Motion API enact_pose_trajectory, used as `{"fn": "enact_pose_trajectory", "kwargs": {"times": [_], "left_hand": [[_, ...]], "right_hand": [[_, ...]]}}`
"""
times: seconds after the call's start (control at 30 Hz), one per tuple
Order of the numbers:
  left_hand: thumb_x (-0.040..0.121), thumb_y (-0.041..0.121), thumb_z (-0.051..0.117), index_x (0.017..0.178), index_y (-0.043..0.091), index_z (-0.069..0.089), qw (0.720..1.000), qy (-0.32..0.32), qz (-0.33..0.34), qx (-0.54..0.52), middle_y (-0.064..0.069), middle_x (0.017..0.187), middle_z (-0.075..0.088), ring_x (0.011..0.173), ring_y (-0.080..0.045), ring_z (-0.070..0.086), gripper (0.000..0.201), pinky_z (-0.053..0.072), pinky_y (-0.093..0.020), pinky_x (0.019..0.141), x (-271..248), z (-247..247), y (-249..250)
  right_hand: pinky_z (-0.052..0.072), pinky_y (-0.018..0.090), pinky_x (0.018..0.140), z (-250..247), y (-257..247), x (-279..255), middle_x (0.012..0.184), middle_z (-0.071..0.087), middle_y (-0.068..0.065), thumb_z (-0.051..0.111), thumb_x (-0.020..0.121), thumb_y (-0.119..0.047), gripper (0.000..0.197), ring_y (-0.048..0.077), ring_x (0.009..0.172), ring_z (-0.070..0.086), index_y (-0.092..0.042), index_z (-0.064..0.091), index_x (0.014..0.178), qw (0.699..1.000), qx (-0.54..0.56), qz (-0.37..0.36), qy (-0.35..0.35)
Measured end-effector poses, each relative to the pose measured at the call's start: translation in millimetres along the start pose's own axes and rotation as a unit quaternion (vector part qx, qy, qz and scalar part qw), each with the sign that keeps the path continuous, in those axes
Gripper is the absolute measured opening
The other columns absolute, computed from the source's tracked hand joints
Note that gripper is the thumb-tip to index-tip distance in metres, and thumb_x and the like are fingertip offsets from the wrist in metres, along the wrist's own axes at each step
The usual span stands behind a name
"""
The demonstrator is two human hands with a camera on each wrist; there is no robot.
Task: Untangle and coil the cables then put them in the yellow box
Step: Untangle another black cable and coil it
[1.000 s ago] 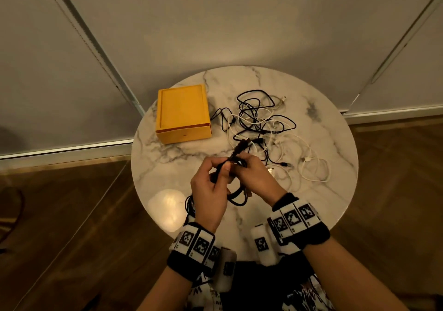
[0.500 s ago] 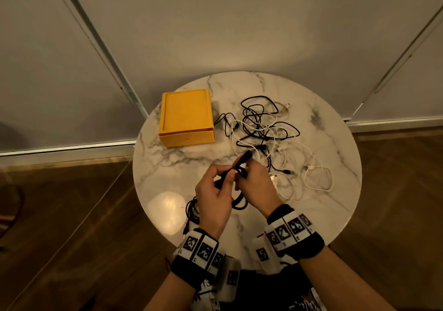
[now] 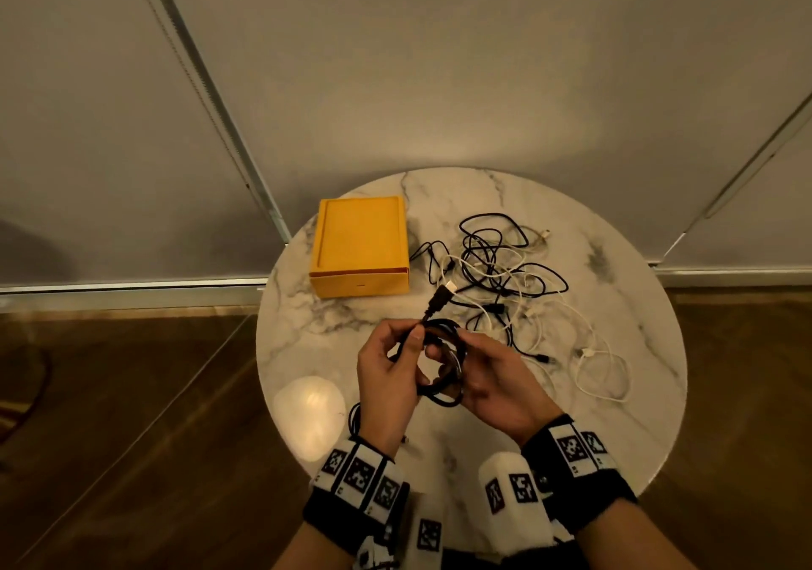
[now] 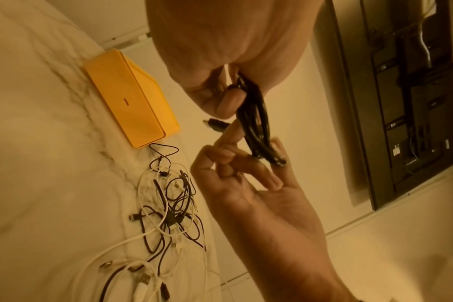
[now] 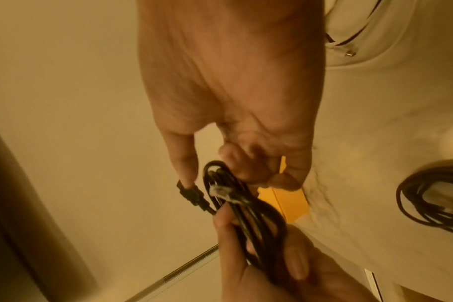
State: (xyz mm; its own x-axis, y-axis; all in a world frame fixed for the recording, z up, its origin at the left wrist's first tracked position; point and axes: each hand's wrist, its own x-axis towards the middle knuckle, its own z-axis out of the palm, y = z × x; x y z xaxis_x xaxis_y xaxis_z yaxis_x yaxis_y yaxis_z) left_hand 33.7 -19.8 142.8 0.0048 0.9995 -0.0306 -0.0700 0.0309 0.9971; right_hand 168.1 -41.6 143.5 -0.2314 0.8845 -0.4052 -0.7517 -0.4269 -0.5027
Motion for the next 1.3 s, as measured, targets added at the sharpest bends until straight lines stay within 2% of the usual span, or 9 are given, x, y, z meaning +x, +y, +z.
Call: {"fn": "enact_pose_trajectory", "kwargs": {"times": [0.1,0.23,0.33,0.5,0.6,0.67,0.8,1.03,1.3], "left_hand": [[0.095,0.011,0.058,0.09,0.011,0.062,1.0,0.014,-0.001,0.003,0.003,0.071,0.063,0.04,-0.012,0.045,0.006,0.034,-0.02,0.037,2,-5,-3],[0.095,0.007,0.056,0.09,0.01,0.06,1.0,0.016,0.008,0.01,-0.001,0.073,0.06,0.04,-0.011,0.046,0.007,0.038,-0.021,0.039,-2,-7,-4],[0.095,0.006,0.057,0.089,0.012,0.061,1.0,0.01,0.017,0.024,0.0,0.08,0.064,0.044,-0.01,0.049,0.009,0.043,-0.021,0.042,-8,-14,-5],[0.096,0.012,0.056,0.096,0.016,0.065,0.996,-0.006,-0.059,0.073,0.003,0.077,0.064,0.048,-0.015,0.057,0.01,0.045,-0.026,0.044,-7,-58,-22],[0.094,0.011,0.059,0.101,0.019,0.073,0.98,-0.048,-0.043,0.187,0.007,0.092,0.072,0.078,-0.008,0.068,0.018,0.056,-0.026,0.065,-5,-88,-41],[0.092,0.015,0.062,0.102,0.023,0.075,0.958,-0.083,-0.03,0.271,0.009,0.097,0.074,0.09,-0.004,0.067,0.019,0.056,-0.025,0.077,-6,-104,-54],[0.09,0.027,0.064,0.106,0.031,0.074,0.915,-0.09,-0.009,0.392,0.008,0.091,0.075,0.072,-0.003,0.065,0.019,0.048,-0.016,0.065,-2,-114,-69],[0.091,0.027,0.063,0.108,0.022,0.074,0.885,-0.11,-0.006,0.453,0.0,0.111,0.069,0.101,-0.017,0.063,0.021,0.047,-0.027,0.086,12,-115,-105],[0.084,0.004,0.063,0.125,0.017,0.063,0.93,-0.127,-0.093,0.332,0.0,0.12,0.064,0.11,-0.011,0.057,0.043,0.04,-0.019,0.1,10,-124,-114]], "right_hand": [[0.046,0.034,0.077,-6,-3,9,0.108,0.068,0.019,0.044,0.093,-0.025,0.04,0.028,0.093,0.065,0.001,0.061,0.119,0.999,0.049,0.005,0.014],[0.041,0.028,0.063,1,4,23,0.079,0.065,0.009,0.048,0.095,-0.012,0.016,0.015,0.06,0.057,-0.009,0.063,0.098,0.991,-0.034,-0.011,0.13],[0.04,0.023,0.055,-4,11,32,0.069,0.063,0.004,0.047,0.092,0.004,0.019,0.01,0.05,0.052,-0.012,0.058,0.09,0.979,-0.028,-0.061,0.195],[0.039,0.024,0.06,-7,41,27,0.075,0.068,0.013,0.052,0.09,0.007,0.015,0.015,0.055,0.051,-0.007,0.055,0.089,0.943,-0.197,-0.169,0.209],[0.035,0.024,0.058,-8,61,28,0.082,0.069,0.009,0.057,0.092,-0.005,0.006,0.016,0.062,0.059,-0.011,0.055,0.091,0.934,-0.297,-0.075,0.186],[0.037,0.024,0.058,-9,71,30,0.087,0.068,0.009,0.066,0.088,-0.013,0.017,0.019,0.069,0.062,-0.01,0.055,0.1,0.909,-0.382,-0.004,0.164],[0.041,0.01,0.046,-12,77,45,0.085,0.066,0.018,0.069,0.081,0.005,0.027,0.017,0.062,0.062,-0.003,0.054,0.101,0.851,-0.507,-0.007,0.138],[0.043,0.027,0.07,-27,94,82,0.095,0.069,0.015,0.071,0.081,-0.014,0.011,0.026,0.086,0.063,-0.012,0.062,0.087,0.749,-0.65,0.014,0.128],[0.051,0.034,0.07,-55,101,86,0.076,0.066,0.006,0.075,0.081,-0.018,0.014,0.018,0.07,0.062,-0.01,0.065,0.087,0.806,-0.575,0.045,0.135]]}}
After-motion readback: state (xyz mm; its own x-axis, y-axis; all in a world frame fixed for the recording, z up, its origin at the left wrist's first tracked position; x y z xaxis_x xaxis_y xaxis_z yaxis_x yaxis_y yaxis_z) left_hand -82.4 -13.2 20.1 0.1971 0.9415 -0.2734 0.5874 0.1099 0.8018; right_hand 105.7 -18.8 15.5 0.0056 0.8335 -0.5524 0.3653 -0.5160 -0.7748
